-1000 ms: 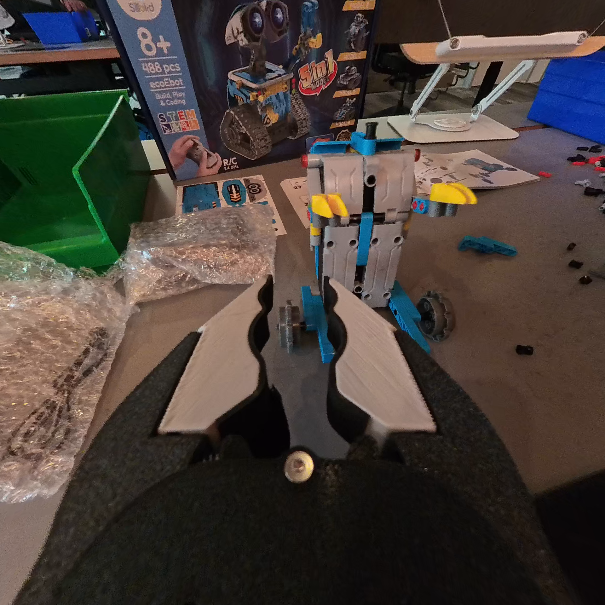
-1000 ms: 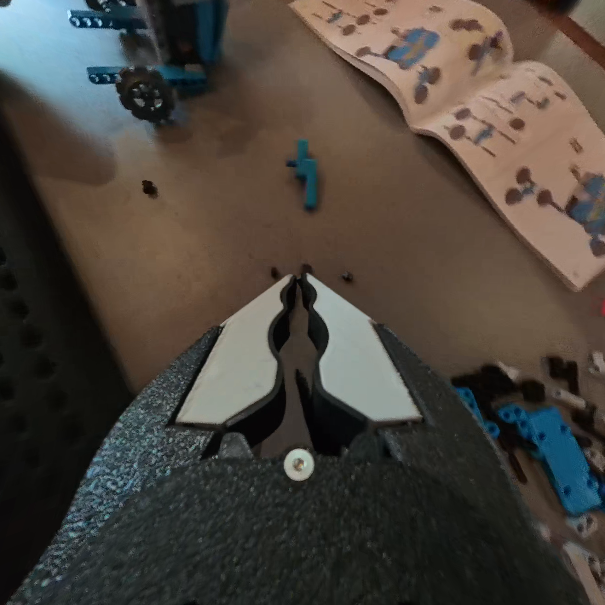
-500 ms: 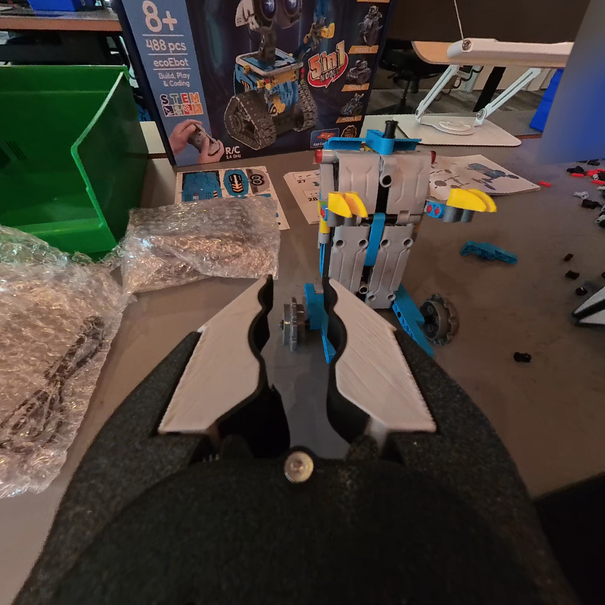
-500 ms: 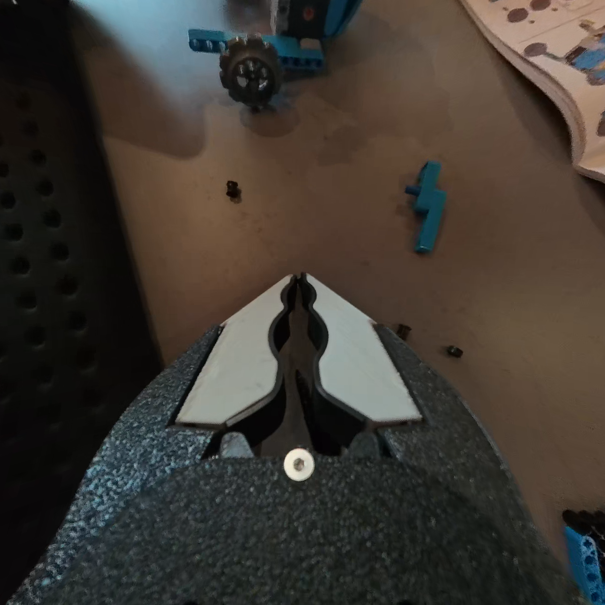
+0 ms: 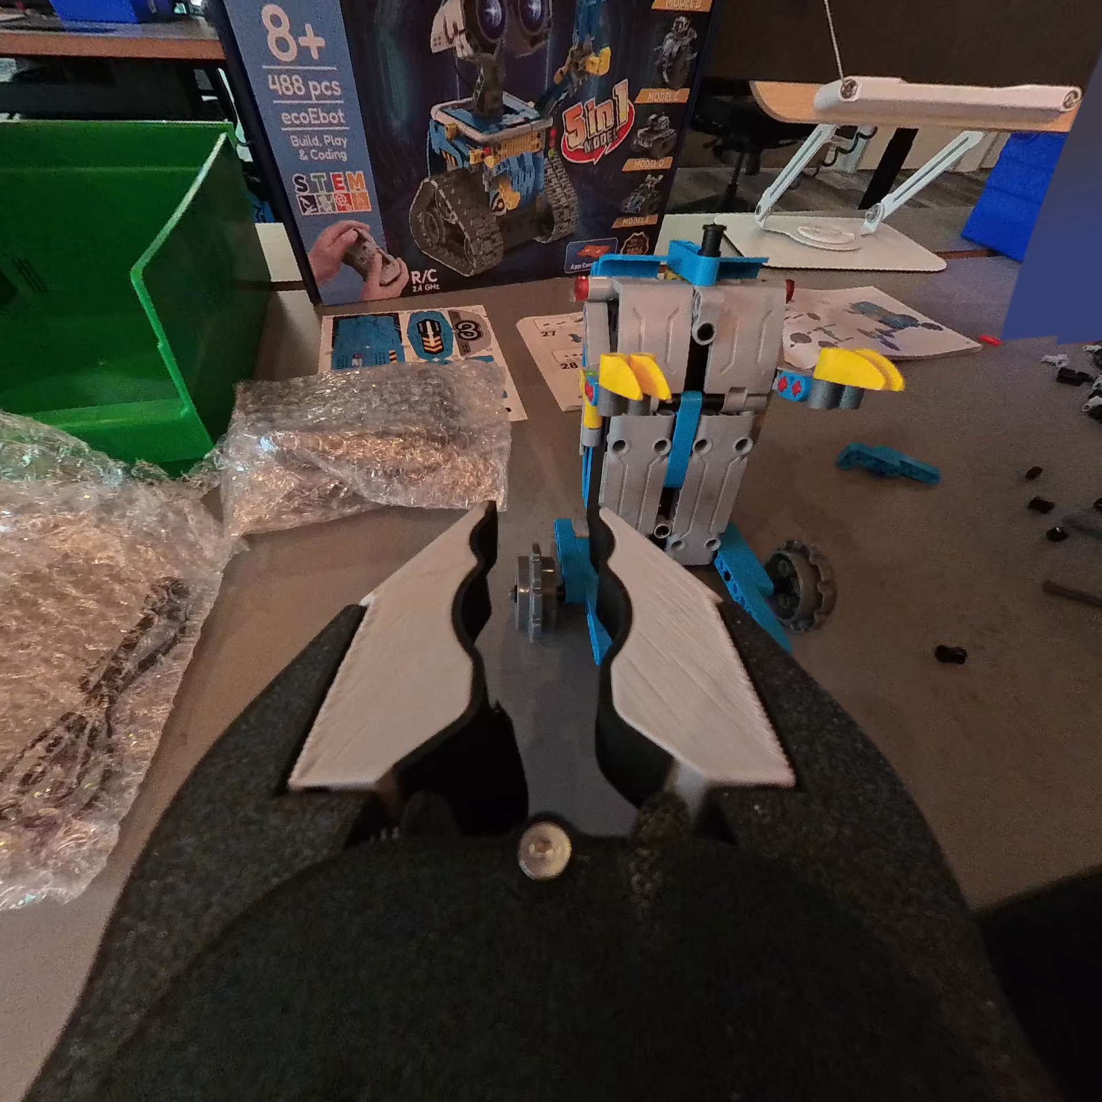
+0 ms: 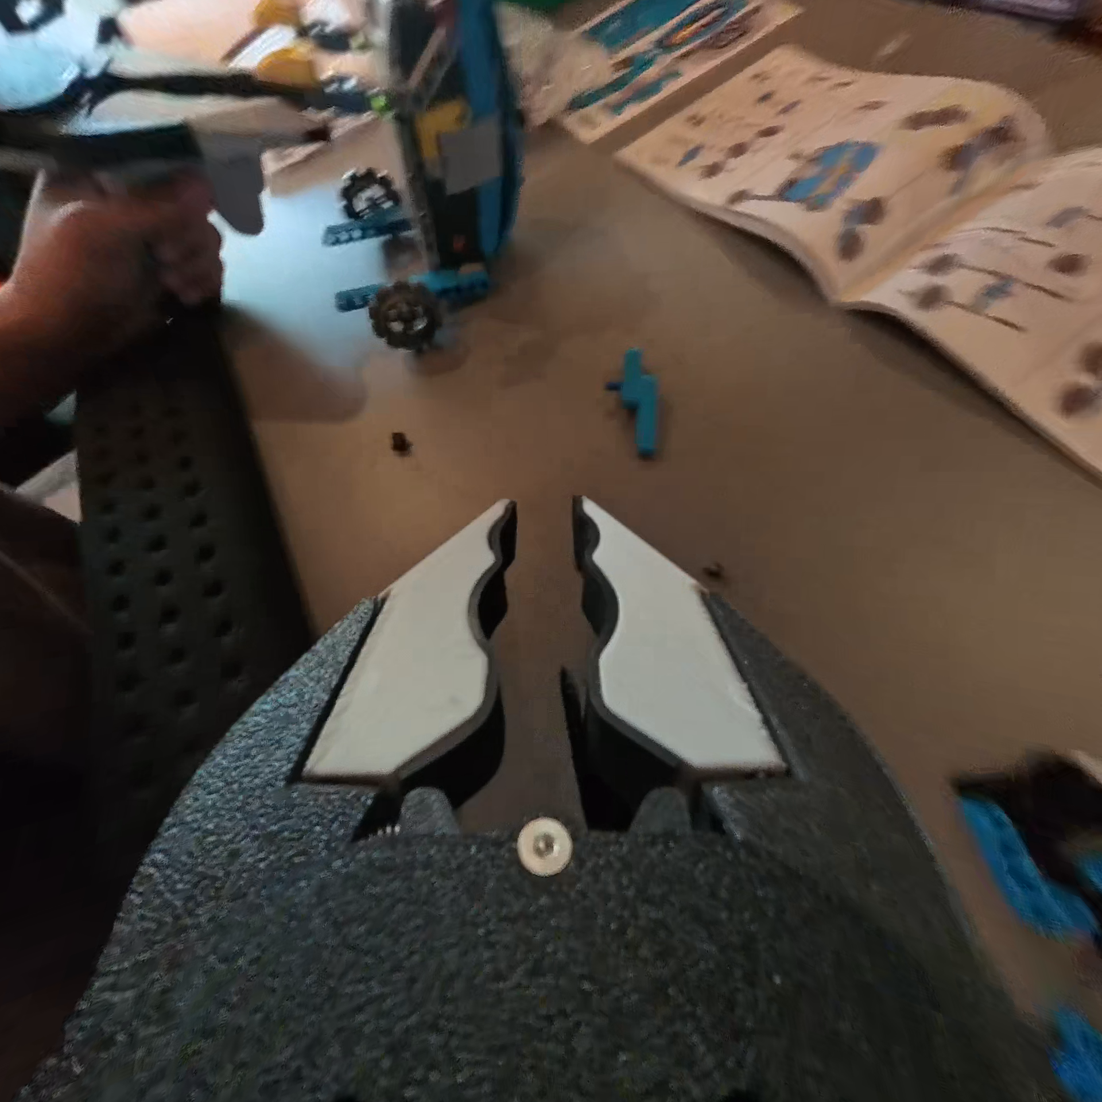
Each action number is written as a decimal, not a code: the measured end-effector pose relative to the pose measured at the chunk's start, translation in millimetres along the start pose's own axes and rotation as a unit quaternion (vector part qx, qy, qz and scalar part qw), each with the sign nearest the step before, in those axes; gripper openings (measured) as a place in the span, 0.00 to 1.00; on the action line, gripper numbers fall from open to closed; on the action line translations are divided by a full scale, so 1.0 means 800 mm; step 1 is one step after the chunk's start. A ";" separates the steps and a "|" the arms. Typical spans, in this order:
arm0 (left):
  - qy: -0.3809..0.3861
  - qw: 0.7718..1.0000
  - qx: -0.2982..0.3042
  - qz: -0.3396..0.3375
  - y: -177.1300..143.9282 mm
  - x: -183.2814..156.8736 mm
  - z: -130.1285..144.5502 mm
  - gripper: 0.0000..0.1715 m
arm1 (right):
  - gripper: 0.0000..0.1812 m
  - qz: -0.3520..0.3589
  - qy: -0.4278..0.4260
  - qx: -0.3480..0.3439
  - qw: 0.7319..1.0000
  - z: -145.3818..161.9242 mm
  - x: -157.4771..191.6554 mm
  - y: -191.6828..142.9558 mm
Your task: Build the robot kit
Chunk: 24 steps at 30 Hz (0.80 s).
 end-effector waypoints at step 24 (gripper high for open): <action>0.046 0.999 -0.015 -0.001 -0.004 -0.012 -0.006 0.17 | 0.16 0.344 0.169 -0.012 0.924 0.131 -0.298 -0.351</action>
Point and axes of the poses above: each gripper's, where its closed fingertips meet, y out along the fingers, z out of its underside, x = y × z across the jaws, the point moved 2 cm from there along -y, back along the fingers, and after that the axes turned 12 degrees about y, right-handed, at the moved point
